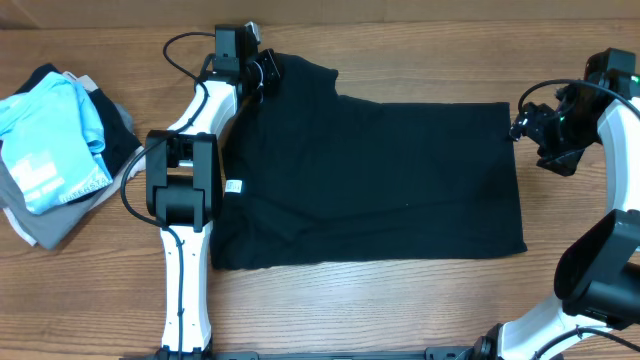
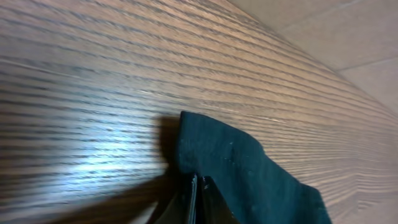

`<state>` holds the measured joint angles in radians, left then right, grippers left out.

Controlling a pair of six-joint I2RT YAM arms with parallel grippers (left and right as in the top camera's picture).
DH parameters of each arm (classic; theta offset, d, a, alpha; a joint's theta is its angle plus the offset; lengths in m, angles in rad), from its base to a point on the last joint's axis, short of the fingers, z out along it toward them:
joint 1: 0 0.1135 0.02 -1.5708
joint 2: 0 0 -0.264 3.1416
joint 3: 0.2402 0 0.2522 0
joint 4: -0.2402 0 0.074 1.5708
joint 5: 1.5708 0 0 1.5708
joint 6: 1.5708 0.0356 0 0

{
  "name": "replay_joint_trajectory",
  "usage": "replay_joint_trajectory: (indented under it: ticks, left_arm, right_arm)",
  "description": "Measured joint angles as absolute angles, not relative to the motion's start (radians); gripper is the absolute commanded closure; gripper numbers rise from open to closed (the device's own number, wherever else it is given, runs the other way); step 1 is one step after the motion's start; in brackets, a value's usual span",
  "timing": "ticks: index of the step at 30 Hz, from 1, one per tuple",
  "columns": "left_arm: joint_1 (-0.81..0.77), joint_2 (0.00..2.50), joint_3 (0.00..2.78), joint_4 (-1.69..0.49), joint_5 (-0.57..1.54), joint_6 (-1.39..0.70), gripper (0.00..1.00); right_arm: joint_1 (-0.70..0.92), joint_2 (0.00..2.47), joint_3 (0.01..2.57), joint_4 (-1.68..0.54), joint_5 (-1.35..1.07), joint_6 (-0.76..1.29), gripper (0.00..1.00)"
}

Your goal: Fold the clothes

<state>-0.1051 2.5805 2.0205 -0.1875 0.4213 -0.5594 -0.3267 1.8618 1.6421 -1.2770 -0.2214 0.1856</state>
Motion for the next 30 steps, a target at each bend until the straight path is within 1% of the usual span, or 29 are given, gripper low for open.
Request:
replay_joint_trajectory:
  ticks: [1,3,7,11,15,18,19,20,22,24,30]
  left_arm:
    - [-0.105,2.58,2.02,-0.189,0.437,-0.561,0.96]
    - [-0.105,2.58,2.02,-0.208,0.469,-0.57,0.96]
    - [-0.104,2.58,2.02,-0.269,0.524,-0.57,0.96]
    - [-0.096,2.546,2.022,-0.425,0.547,-0.517,0.96]
    - [-0.084,2.498,2.022,-0.511,0.55,-0.462,0.96]
    - [-0.076,2.437,2.022,-0.536,0.55,-0.422,0.96]
    - [-0.075,2.415,2.022,-0.542,0.549,-0.413,0.96]
    - [-0.074,2.394,2.022,-0.553,0.547,-0.407,0.96]
    - [-0.072,2.361,2.024,-0.572,0.546,-0.399,0.96]
    - [-0.072,2.345,2.024,-0.608,0.544,-0.39,0.96]
    - [-0.072,2.342,2.022,-0.677,0.522,-0.382,0.96]
  right_arm:
    - [-0.327,1.862,1.642,-1.27,-0.221,0.183,0.3]
    - [-0.327,1.862,1.642,-1.245,-0.221,0.174,0.33]
    - [-0.327,1.862,1.642,-1.22,-0.221,0.16,0.32]
    - [-0.326,1.885,1.652,-1.183,-0.222,0.142,0.21]
    - [-0.326,1.973,1.719,-1.139,-0.221,0.109,0.19]
    - [-0.324,2.059,1.776,-1.048,-0.221,0.099,0.11]
    - [-0.322,2.086,1.785,-1.004,-0.221,0.095,0.1]
    - [-0.318,2.123,1.793,-0.92,-0.22,0.092,0.1]
    - [-0.311,2.152,1.797,-0.872,-0.22,0.09,0.1]
    - [-0.294,2.184,1.798,-0.791,-0.22,0.086,0.12]
    - [-0.236,2.25,1.799,-0.699,-0.157,0.107,0.17]
